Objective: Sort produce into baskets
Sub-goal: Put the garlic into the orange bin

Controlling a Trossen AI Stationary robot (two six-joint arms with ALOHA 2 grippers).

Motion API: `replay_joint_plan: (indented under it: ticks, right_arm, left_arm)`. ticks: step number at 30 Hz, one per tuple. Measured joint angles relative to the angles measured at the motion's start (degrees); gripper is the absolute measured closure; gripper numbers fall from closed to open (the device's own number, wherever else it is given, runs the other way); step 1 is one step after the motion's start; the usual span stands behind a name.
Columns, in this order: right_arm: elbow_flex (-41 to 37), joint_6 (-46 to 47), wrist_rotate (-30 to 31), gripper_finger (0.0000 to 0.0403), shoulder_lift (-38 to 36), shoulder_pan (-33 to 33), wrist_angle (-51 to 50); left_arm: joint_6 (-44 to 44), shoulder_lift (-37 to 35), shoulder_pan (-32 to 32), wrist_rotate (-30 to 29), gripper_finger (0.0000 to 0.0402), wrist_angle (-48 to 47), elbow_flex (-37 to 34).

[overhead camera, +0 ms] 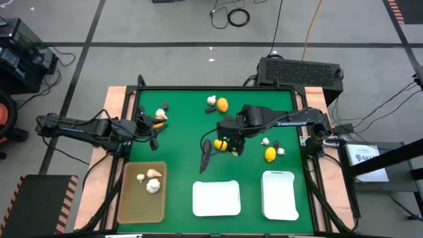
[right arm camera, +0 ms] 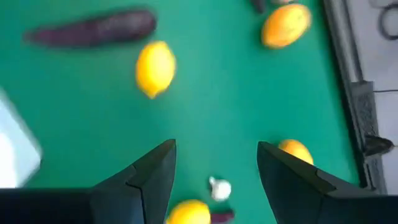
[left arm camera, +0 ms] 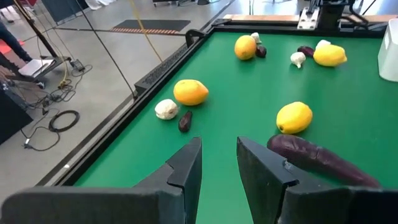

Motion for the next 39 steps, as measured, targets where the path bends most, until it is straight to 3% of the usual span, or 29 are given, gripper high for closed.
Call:
replay_joint_plan:
  ticks: [5,13,21,27,34,39]
  right_arm:
    - [-8.1,1.6,-5.9,0.0188,-3.0,-2.0,-0.5]
    - [-32.5,5.9,-15.5,0.0188,-15.1,-10.2,2.2]
    - [-53.0,18.8,-16.3,0.0188,-26.5,-14.7,6.1]
    - [-61.9,30.7,-16.5,0.0188,-29.4,-14.7,11.6]
    - [-67.2,26.3,-16.5,0.0188,-29.3,-14.7,29.6]
    - [-67.6,23.4,-15.5,0.0188,-29.3,-14.8,36.2]
  left_arm:
    - [0.1,1.1,0.0,0.0,0.0292,0.3,0.0]
    - [0.6,2.3,0.0,0.0,0.0292,1.4,0.0]
    - [2.1,2.7,0.0,0.0,0.0292,2.3,0.0]
    - [3.3,2.7,0.0,0.0,0.0292,4.6,0.0]
    - [3.4,2.9,0.0,0.0,0.0292,5.5,0.0]
    - [3.5,3.0,0.0,0.0,0.0292,5.7,0.0]
